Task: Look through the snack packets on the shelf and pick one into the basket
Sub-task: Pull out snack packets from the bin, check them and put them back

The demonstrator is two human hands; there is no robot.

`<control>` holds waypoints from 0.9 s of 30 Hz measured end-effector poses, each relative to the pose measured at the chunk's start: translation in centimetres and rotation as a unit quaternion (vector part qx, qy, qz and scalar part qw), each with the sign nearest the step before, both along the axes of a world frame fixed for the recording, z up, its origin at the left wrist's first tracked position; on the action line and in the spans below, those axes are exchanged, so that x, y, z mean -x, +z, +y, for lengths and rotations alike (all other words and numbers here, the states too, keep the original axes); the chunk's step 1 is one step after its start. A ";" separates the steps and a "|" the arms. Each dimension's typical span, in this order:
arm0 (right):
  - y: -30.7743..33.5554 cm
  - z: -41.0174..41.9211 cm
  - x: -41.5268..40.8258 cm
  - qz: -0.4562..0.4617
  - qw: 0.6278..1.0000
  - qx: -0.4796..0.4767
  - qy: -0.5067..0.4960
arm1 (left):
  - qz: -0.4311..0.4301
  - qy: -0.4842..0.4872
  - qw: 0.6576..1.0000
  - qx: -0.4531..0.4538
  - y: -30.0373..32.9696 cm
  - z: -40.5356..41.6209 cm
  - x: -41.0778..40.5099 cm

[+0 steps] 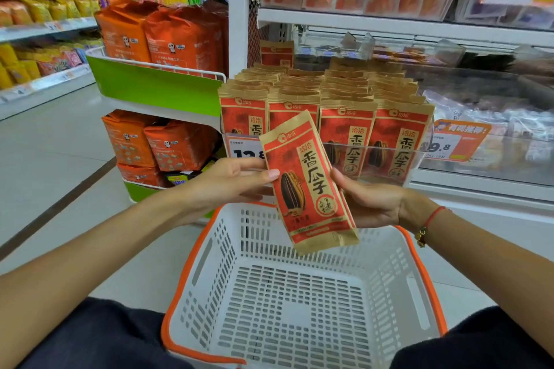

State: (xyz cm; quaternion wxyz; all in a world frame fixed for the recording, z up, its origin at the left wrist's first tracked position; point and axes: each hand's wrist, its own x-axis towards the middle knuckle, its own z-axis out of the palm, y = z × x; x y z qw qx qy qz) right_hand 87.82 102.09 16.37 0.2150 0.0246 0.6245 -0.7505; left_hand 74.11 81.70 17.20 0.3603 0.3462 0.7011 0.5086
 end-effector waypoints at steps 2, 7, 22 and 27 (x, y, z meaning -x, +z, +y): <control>0.1 0.1 0.1 0.005 0.999 -0.012 -0.044 | -0.014 0.024 0.999 -0.030 0.0 0.0 0.0; 0.9 -0.1 0.5 0.042 0.975 -0.150 -0.161 | -0.005 0.120 0.988 -0.096 0.2 0.0 0.2; 9.6 -2.8 -0.5 0.368 0.790 -0.389 -0.297 | 0.144 0.093 0.950 -0.260 7.0 2.2 -1.1; 14.7 -1.1 0.6 0.356 0.784 -0.432 -0.270 | 0.163 0.110 0.932 -0.304 11.3 3.3 0.1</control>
